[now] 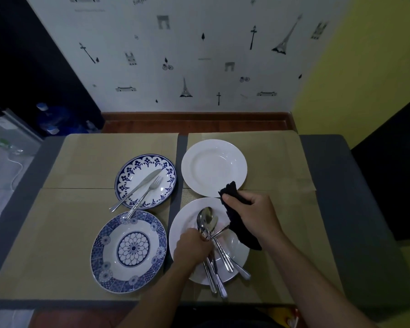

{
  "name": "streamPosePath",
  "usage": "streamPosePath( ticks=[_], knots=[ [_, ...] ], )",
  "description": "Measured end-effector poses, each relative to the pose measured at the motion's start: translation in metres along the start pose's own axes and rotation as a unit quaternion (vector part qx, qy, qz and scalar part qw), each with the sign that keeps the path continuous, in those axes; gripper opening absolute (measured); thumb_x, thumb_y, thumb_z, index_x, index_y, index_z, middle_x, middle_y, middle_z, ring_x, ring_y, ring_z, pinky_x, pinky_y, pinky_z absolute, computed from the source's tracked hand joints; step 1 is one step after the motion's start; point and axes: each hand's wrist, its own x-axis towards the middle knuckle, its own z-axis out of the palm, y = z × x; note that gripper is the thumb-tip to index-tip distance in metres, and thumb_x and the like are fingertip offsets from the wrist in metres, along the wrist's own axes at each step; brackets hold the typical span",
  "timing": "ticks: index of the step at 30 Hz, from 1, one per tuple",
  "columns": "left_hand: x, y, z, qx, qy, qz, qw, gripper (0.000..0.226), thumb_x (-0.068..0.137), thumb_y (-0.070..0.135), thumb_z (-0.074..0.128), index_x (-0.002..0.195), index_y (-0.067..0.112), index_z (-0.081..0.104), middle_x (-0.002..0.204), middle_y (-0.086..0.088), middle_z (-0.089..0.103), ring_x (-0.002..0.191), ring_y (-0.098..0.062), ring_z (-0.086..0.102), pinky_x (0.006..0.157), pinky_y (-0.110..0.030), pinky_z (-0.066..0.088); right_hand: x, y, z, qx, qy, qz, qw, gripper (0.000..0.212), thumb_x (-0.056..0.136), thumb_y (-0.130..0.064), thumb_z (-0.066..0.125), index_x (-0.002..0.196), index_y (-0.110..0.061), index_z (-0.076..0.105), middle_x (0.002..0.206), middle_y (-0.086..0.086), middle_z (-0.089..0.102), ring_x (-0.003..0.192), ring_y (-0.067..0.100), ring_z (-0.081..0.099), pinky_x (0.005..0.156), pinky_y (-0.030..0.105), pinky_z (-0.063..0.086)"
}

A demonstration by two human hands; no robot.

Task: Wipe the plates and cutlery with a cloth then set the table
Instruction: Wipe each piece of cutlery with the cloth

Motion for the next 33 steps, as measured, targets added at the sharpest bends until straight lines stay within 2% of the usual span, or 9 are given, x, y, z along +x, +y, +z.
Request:
streamPosePath(
  ticks=[4,8,12,16,22,24,28,31,33],
  knots=[
    [-0.003,0.002,-0.002,-0.03,-0.014,0.029,0.999,0.026,0.085,0.028,0.064,0.061,0.02,0.06,0.058,0.005,0.058,0.054,-0.009,0.054,0.056,-0.024,0.041,-0.003,-0.002,-0.003,0.018,-0.003,0.008,1.0,0.015,0.088,-0.035,0.08,0.081,-0.021,0.082,0.066,0.007,0.063,0.06,0.019,0.056,0.057,0.031,0.049],
    [-0.009,0.008,-0.014,-0.084,0.009,0.08,0.993,0.022,0.089,0.021,0.059,0.068,0.016,0.053,0.066,-0.001,0.057,0.06,-0.011,0.051,0.058,-0.027,0.041,-0.004,-0.005,-0.005,0.048,-0.008,0.027,0.998,0.015,0.089,-0.032,0.08,0.084,-0.018,0.083,0.07,0.012,0.065,0.063,0.024,0.061,0.057,0.032,0.053],
    [-0.018,0.019,-0.03,-0.191,0.04,0.134,0.972,0.018,0.093,0.03,0.063,0.081,0.017,0.063,0.07,-0.003,0.067,0.057,-0.009,0.057,0.055,-0.023,0.047,-0.003,-0.008,-0.006,0.067,0.0,0.049,0.997,0.019,0.091,-0.031,0.079,0.084,-0.014,0.084,0.076,0.019,0.071,0.063,0.028,0.066,0.056,0.03,0.055],
    [-0.022,0.032,-0.044,-0.271,0.013,0.176,0.946,0.011,0.095,0.021,0.063,0.087,0.017,0.068,0.069,0.002,0.07,0.059,-0.011,0.061,0.062,-0.034,0.052,0.001,-0.007,-0.003,0.072,-0.008,0.066,0.995,0.028,0.092,-0.036,0.076,0.083,-0.011,0.083,0.083,0.022,0.075,0.067,0.029,0.068,0.061,0.034,0.056],
    [-0.038,0.058,-0.062,-0.301,-0.047,0.25,0.919,0.013,0.099,0.006,0.058,0.099,0.0,0.07,0.077,-0.004,0.067,0.067,-0.01,0.055,0.063,-0.021,0.043,0.004,-0.009,0.005,0.069,-0.026,0.07,0.995,0.024,0.091,-0.028,0.078,0.078,-0.007,0.081,0.069,0.015,0.072,0.06,0.026,0.067,0.064,0.036,0.054],
    [-0.04,0.061,-0.065,-0.297,-0.065,0.265,0.915,0.013,0.099,0.005,0.058,0.1,-0.001,0.069,0.079,-0.008,0.065,0.069,-0.015,0.053,0.063,-0.024,0.042,0.005,-0.013,0.005,0.075,-0.014,0.076,0.994,0.016,0.084,-0.022,0.085,0.08,-0.007,0.081,0.073,0.019,0.074,0.059,0.026,0.068,0.062,0.034,0.054],
    [-0.045,0.061,-0.069,-0.307,-0.103,0.264,0.909,0.012,0.099,0.006,0.059,0.1,0.001,0.07,0.078,-0.007,0.068,0.069,-0.017,0.055,0.061,-0.022,0.044,0.012,-0.02,0.002,0.086,0.062,0.064,0.992,0.024,0.073,-0.024,0.093,0.081,-0.006,0.079,0.074,0.016,0.077,0.059,0.028,0.07,0.056,0.034,0.056],
    [-0.045,0.064,-0.073,-0.303,-0.114,0.265,0.908,0.012,0.099,0.008,0.06,0.099,0.008,0.072,0.077,-0.005,0.07,0.069,-0.019,0.055,0.062,-0.025,0.044,0.019,-0.02,0.0,0.027,0.126,0.02,0.991,0.026,0.077,-0.039,0.087,0.079,-0.014,0.078,0.071,0.004,0.077,0.066,0.025,0.074,0.063,0.039,0.059],
    [-0.042,0.066,-0.077,-0.301,-0.11,0.26,0.911,0.012,0.099,0.011,0.061,0.097,0.012,0.073,0.076,-0.006,0.071,0.07,-0.022,0.056,0.065,-0.03,0.043,0.021,-0.021,0.0,-0.005,0.121,0.003,0.993,0.027,0.084,-0.042,0.079,0.077,-0.015,0.078,0.071,0.004,0.076,0.068,0.026,0.073,0.064,0.039,0.059]
  ],
)
